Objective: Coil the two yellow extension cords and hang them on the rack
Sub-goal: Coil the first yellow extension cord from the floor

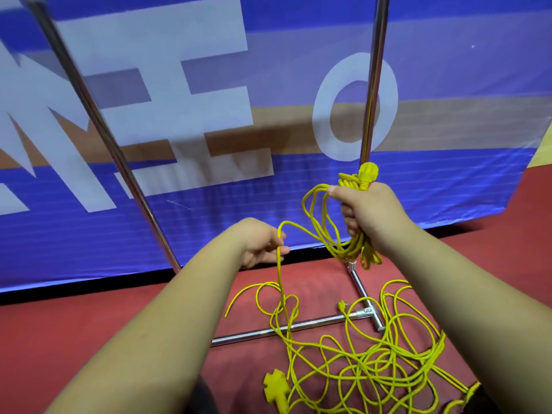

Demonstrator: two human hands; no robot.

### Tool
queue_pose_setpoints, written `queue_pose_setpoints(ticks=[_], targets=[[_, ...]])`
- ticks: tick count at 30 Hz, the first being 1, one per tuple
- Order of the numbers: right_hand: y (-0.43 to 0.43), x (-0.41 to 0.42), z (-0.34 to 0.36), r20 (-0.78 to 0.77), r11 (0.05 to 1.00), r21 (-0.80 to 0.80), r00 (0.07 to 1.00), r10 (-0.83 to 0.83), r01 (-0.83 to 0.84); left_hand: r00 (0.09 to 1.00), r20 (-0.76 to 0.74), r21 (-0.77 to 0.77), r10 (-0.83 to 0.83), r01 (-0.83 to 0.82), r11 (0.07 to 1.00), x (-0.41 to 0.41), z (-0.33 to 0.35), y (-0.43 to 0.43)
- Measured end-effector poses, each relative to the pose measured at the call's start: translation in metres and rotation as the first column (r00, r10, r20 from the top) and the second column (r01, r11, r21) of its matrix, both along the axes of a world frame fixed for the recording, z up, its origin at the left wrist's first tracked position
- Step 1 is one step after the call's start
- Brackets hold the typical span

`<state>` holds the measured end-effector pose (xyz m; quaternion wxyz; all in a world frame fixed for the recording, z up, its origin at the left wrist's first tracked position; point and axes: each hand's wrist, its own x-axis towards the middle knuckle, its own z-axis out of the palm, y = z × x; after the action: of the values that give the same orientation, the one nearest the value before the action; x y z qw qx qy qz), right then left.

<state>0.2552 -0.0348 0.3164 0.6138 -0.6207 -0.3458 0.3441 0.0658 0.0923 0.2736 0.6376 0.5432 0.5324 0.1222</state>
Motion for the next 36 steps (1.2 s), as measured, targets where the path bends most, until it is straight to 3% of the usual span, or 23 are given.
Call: queue_pose_setpoints(ticks=[11, 14, 20, 24, 31, 36], targets=[[0.004, -0.010, -0.016, 0.052, 0.998, -0.066, 0.999, 0.006, -0.003, 0.923, 0.384, 0.112, -0.013, -0.032, 0.993, 0.000, 0.038, -0.022], [0.007, -0.015, -0.022, 0.003, 0.996, -0.084, 0.999, 0.039, -0.038, 0.928, 0.373, 0.143, -0.014, -0.043, 0.989, 0.000, 0.039, -0.025], [0.013, -0.019, -0.034, -0.264, 0.984, -0.156, 0.963, 0.046, -0.089, 0.969, 0.246, 0.251, -0.030, -0.034, 0.967, -0.001, 0.040, -0.025], [0.013, -0.022, -0.039, -0.445, 0.979, -0.162, 0.895, 0.036, -0.120, 0.968, 0.249, 0.160, -0.015, -0.025, 0.987, 0.001, 0.040, -0.030], [0.010, -0.031, -0.040, -0.458, 0.965, -0.193, 0.886, 0.071, -0.178, 0.918, 0.386, -0.130, 0.090, -0.043, 0.991, 0.003, 0.043, -0.029], [0.008, -0.033, -0.042, -0.510, 0.928, -0.189, 0.839, 0.187, -0.322, 0.840, 0.468, -0.288, 0.274, -0.148, 0.946, 0.004, 0.039, -0.020]])
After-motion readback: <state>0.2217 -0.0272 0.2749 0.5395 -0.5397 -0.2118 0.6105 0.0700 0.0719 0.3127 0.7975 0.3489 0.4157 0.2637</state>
